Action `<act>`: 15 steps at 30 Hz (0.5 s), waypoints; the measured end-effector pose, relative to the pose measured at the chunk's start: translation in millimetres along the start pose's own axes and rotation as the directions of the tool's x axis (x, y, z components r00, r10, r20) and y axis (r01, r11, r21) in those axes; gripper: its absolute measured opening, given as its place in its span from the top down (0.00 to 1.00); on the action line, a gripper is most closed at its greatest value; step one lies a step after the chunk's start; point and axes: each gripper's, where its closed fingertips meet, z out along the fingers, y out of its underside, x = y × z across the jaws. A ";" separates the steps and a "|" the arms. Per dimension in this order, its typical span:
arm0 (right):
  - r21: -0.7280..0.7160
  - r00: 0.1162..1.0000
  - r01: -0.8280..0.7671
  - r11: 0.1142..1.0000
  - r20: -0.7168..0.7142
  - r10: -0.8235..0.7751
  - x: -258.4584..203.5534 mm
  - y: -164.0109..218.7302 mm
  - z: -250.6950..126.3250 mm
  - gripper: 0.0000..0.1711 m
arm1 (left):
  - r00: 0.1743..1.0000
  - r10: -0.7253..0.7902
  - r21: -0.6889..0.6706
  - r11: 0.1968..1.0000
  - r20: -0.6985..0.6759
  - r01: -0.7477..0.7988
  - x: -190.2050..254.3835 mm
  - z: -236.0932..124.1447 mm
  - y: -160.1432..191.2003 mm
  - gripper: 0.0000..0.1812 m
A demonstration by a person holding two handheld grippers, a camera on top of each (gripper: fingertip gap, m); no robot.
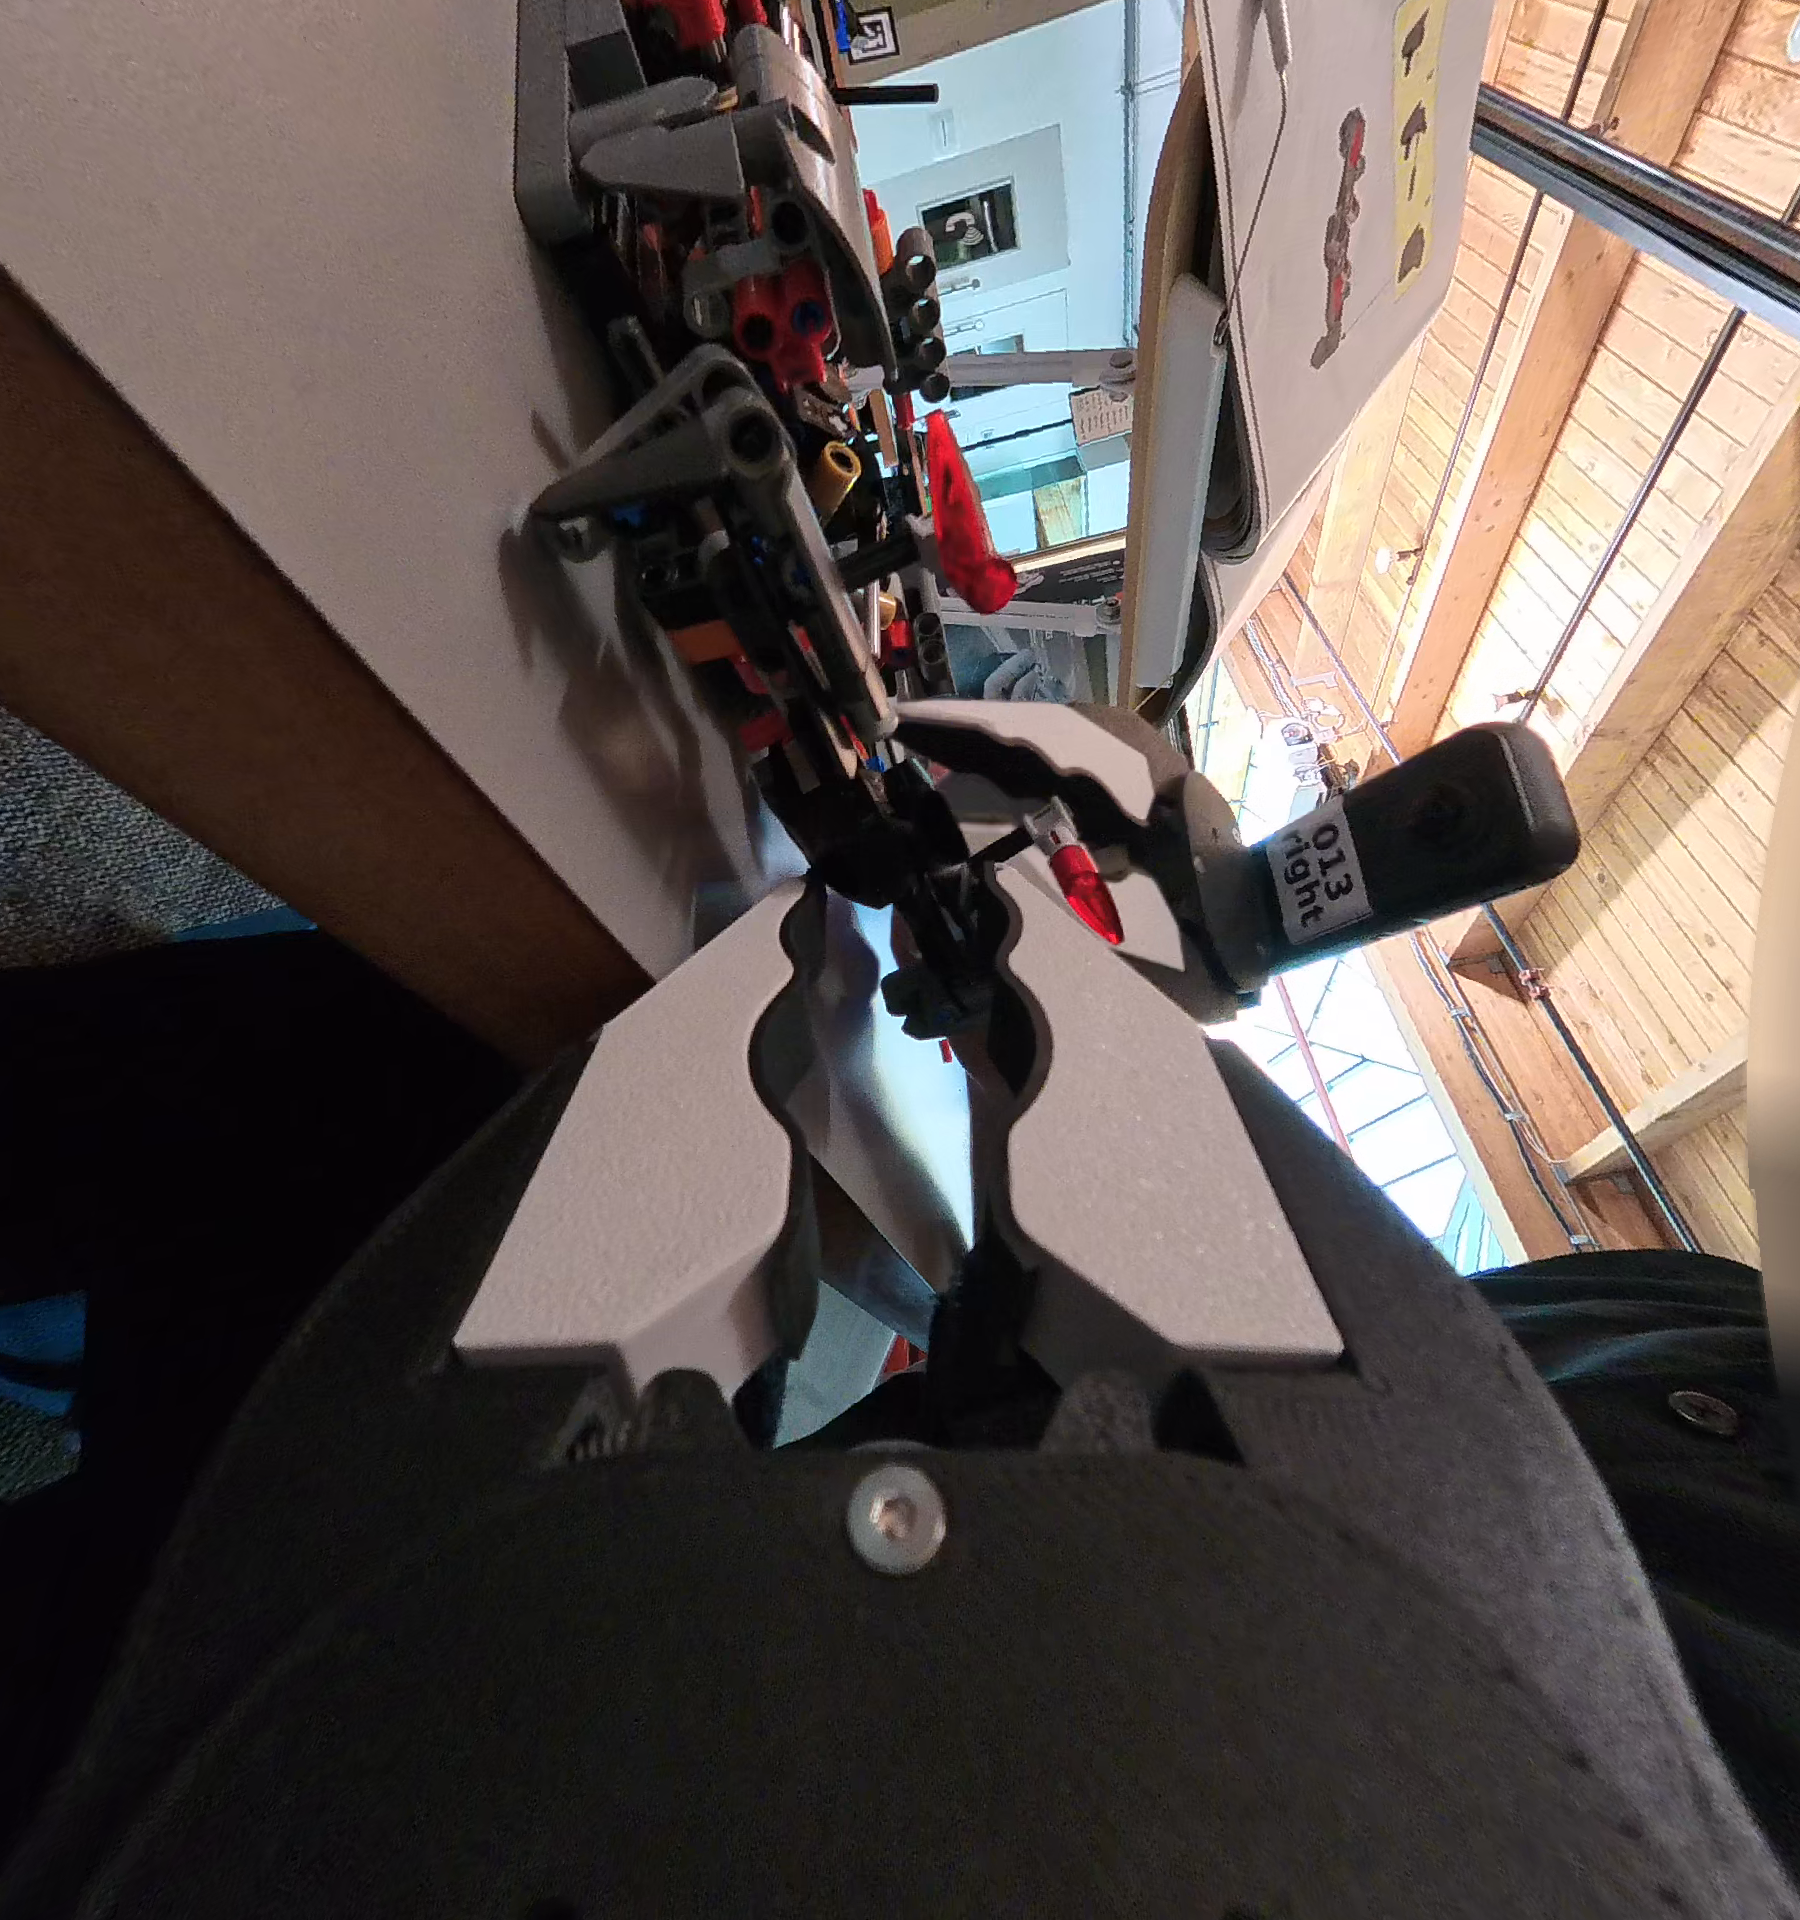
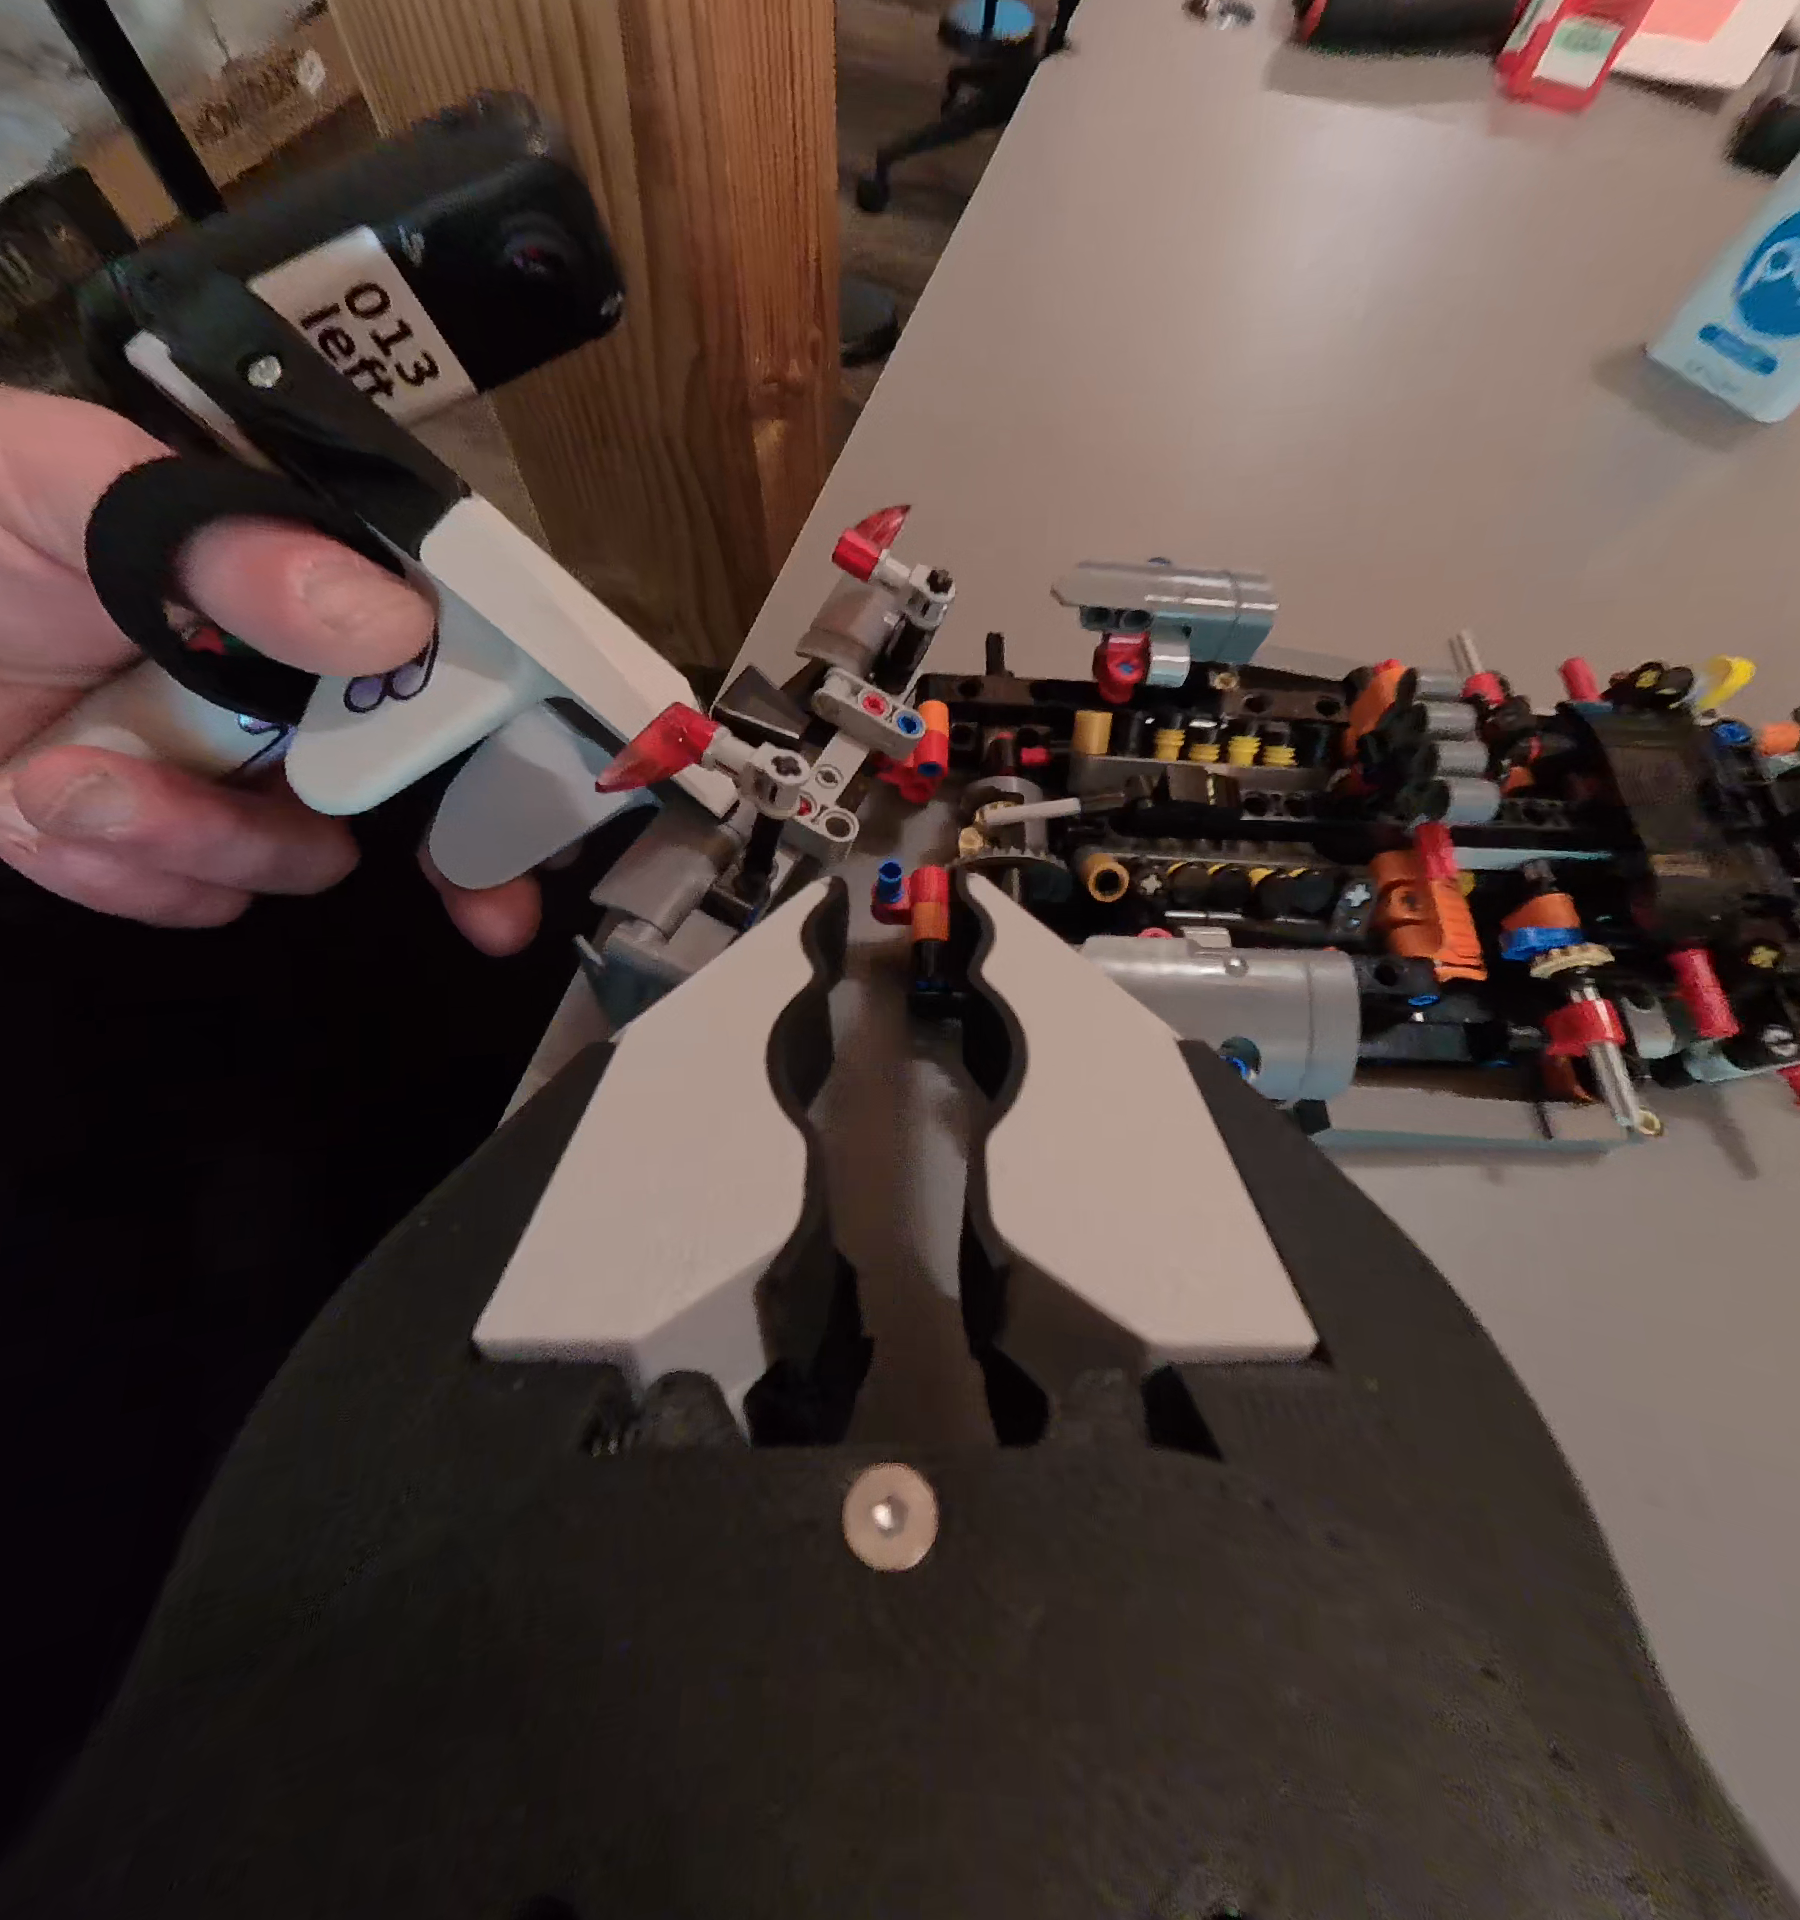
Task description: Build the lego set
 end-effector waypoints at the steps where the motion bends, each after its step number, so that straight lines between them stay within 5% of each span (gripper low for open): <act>1: -0.014 1.000 0.003 1.000 -0.002 -0.003 0.0 1.6 1.7 0.89 | 1.000 0.000 0.000 1.000 0.000 0.000 0.0 0.0 0.0 0.85; 15: -0.102 0.992 0.116 0.988 -0.035 -0.120 1.6 10.2 12.2 0.92 | 1.000 0.002 -0.004 1.000 -0.007 -0.002 0.3 -0.4 1.0 0.85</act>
